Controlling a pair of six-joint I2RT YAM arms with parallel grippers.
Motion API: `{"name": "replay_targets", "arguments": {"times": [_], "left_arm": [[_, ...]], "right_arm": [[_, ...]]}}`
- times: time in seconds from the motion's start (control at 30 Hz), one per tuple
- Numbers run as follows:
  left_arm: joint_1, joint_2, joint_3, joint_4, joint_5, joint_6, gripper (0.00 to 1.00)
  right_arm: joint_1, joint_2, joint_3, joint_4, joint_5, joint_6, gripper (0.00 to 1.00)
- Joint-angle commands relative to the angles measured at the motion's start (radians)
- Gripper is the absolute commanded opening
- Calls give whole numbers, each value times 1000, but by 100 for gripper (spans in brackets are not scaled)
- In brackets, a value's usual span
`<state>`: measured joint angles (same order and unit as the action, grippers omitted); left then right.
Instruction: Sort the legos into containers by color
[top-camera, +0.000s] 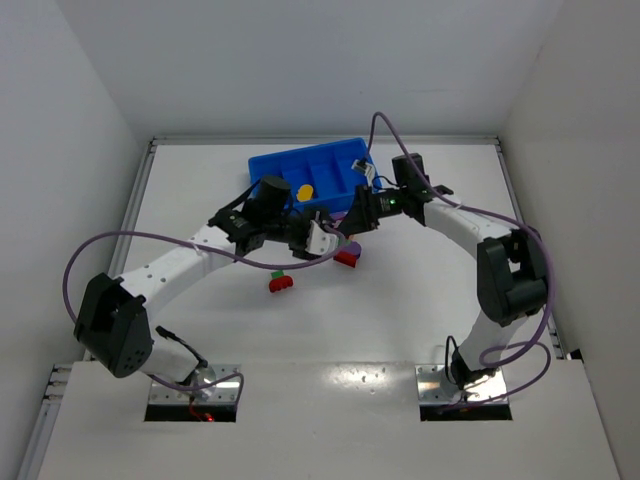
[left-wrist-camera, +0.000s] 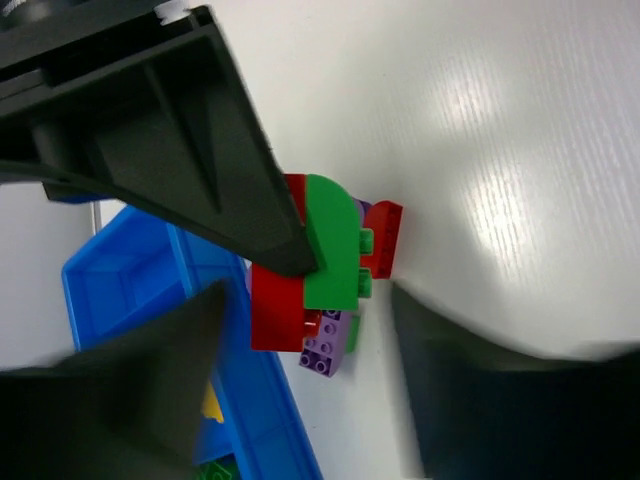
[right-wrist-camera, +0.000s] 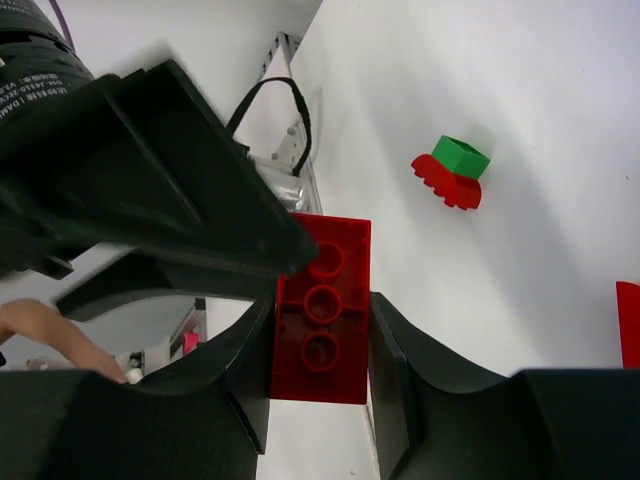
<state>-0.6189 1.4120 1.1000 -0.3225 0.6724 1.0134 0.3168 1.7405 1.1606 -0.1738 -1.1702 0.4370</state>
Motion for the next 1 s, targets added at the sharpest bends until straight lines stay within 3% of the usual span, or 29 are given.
{"name": "replay_targets", "arguments": {"times": [0.0, 0.1, 0.17, 0.23, 0.43, 0.53, 0.67, 0.7, 0.73, 0.8, 0.83, 0.87, 0.93, 0.97], "left_arm": [[-7, -11, -8, 77, -3, -138, 84], [30, -36, -31, 160, -33, -307, 91], [60, -62, -31, 235, -11, -531, 94], [103, -77, -40, 285, -11, -747, 96], [215, -84, -40, 295, 78, -1098, 96], [289, 14, 36, 295, 310, -1259, 96], [349, 148, 112, 355, 481, -1456, 91], [370, 219, 122, 472, 572, -1534, 88], [370, 257, 123, 722, 640, -1779, 85], [380, 347, 65, 1118, 661, -2102, 82], [380, 370, 31, 1383, 661, -2488, 77], [380, 396, 11, 1847, 617, -2655, 75], [380, 482, 26, 2017, 595, -2881, 67], [380, 482, 26, 2018, 595, -2859, 66]], "right_arm": [[-1, -38, 10, 66, -25, -11, 0], [-11, -48, 19, 103, 0, 17, 0], [-21, -49, 28, 114, 12, 17, 0], [-41, -49, 56, 126, 23, 17, 0], [-80, -38, 100, 248, 69, 104, 0], [-81, -27, 122, 353, 69, 202, 0], [-81, -2, 169, 391, 69, 250, 0], [-81, 10, 178, 434, 69, 275, 0], [-81, 20, 179, 466, 69, 340, 0], [-71, 30, 179, 540, 69, 393, 0], [-71, 30, 179, 540, 69, 402, 0], [-61, 30, 179, 540, 69, 402, 0], [-61, 30, 179, 540, 69, 402, 0], [-61, 30, 179, 540, 69, 402, 0]]}}
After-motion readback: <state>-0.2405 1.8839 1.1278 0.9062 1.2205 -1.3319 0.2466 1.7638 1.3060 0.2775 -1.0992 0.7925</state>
